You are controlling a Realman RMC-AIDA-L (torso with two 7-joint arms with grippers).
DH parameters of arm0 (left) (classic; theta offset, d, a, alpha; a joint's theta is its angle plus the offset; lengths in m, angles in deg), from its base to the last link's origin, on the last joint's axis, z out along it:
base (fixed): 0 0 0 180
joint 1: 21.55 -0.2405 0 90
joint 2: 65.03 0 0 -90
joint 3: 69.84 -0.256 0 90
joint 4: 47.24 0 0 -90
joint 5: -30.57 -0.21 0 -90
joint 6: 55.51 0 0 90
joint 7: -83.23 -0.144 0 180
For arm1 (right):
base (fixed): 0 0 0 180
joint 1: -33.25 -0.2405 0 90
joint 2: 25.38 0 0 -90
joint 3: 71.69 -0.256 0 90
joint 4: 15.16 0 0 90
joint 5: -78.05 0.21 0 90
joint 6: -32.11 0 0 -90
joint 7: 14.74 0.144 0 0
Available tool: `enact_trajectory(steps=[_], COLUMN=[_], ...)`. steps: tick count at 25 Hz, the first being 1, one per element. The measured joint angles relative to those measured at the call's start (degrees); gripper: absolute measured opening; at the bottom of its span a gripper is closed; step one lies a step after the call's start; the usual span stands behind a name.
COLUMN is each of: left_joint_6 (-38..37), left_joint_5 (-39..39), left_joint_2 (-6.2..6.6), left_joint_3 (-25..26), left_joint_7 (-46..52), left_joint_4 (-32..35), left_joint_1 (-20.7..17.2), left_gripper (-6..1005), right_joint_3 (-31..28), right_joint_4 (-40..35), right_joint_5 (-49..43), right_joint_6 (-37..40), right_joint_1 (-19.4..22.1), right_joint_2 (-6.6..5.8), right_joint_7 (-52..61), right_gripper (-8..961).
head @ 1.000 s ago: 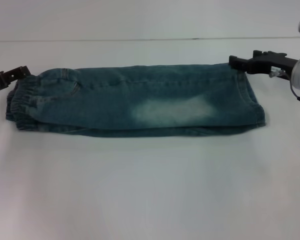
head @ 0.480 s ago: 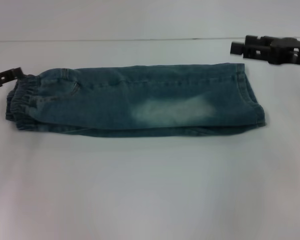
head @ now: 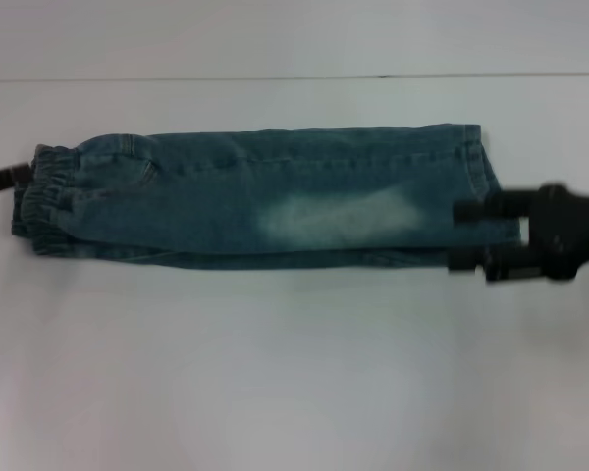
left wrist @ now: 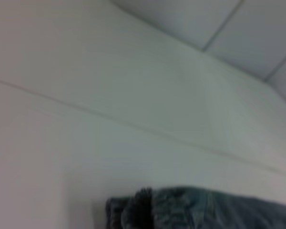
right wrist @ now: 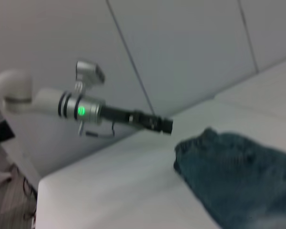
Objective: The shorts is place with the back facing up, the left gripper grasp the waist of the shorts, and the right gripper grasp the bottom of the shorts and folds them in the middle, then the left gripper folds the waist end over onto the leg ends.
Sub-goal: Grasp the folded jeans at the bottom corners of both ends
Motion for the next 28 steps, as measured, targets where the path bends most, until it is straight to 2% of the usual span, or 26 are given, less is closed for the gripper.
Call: enact_trajectory(steps=[4,7,14,20,28], left_joint_6=[-1.3,-0.6,7.2,15.4,17.0], left_joint_5=[-6.4,-11.2,-13.3,-16.7,-19.3], left_joint_2=[0.16,0.17,-0.36,-1.76,-1.84], left_joint_3=[-1.8,-4.3,-10.6,-16.7,-17.1], left_joint_7=[-0.2,0.0,0.0,0.4,0.7], left_joint_4=[2.5,4.0,3.8,1.8,0.0], left_joint_1=[0.5,1.3,2.6,3.9,6.0], left_gripper=[888,888,888,887,887], right_joint_3=[0.2,0.5,0.7,0.7,0.7], right_joint_4=[0.6,1.5,4.1,4.3,5.2], right_joint_5=[-1.7,-1.7,-1.9,-1.9,-1.9], right_joint_6=[-2.2,-4.7,-6.6,-7.7,-9.3], right_joint_1=[1.4,1.8,0.9,0.7,0.3], right_joint_2=[1.43,1.95,1.97,2.13,2.17], right_joint_7=[-1.3,-1.8,-1.8,-1.7,-1.7], right_gripper=[825,825,825,825,826])
